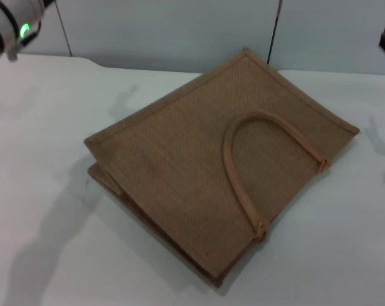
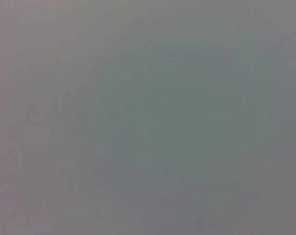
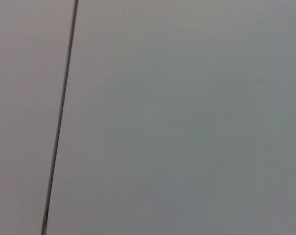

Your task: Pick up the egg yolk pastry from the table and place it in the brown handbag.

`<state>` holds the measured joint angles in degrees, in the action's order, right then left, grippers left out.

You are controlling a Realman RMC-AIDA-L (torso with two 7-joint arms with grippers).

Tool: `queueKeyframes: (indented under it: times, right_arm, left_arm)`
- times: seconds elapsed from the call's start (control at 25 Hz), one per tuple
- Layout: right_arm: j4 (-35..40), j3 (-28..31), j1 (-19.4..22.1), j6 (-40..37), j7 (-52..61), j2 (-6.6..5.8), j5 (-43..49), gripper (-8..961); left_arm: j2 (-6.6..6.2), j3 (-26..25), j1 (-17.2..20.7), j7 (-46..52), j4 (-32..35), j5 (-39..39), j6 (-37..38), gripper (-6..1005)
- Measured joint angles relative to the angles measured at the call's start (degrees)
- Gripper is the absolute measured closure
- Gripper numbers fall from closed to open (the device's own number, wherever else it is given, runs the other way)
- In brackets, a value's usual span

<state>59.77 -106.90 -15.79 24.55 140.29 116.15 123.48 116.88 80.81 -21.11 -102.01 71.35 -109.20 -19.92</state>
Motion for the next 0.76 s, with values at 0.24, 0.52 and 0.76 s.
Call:
queueKeyframes:
  times: [0.24, 0.52, 0.76]
  right_arm:
    - [-17.75, -8.87, -6.66, 12.6, 13.89, 0.07, 0.0, 74]
    - [-31.43, -13.42, -11.39, 18.7, 20.83, 0.42, -0.56, 73]
    - [-33.28, -18.01, -13.36, 18.47, 20.94, 0.37, -6.11, 73]
  left_arm:
    - [0.02, 0.23, -1.3, -18.37, -11.7, -17.05, -2.25, 148]
    - [0.02, -0.01, -7.23, -40.42, -32.8, -36.02, -12.89, 177]
    - [0.07, 0.03, -10.25, -51.67, -43.96, -45.27, -19.41, 179]
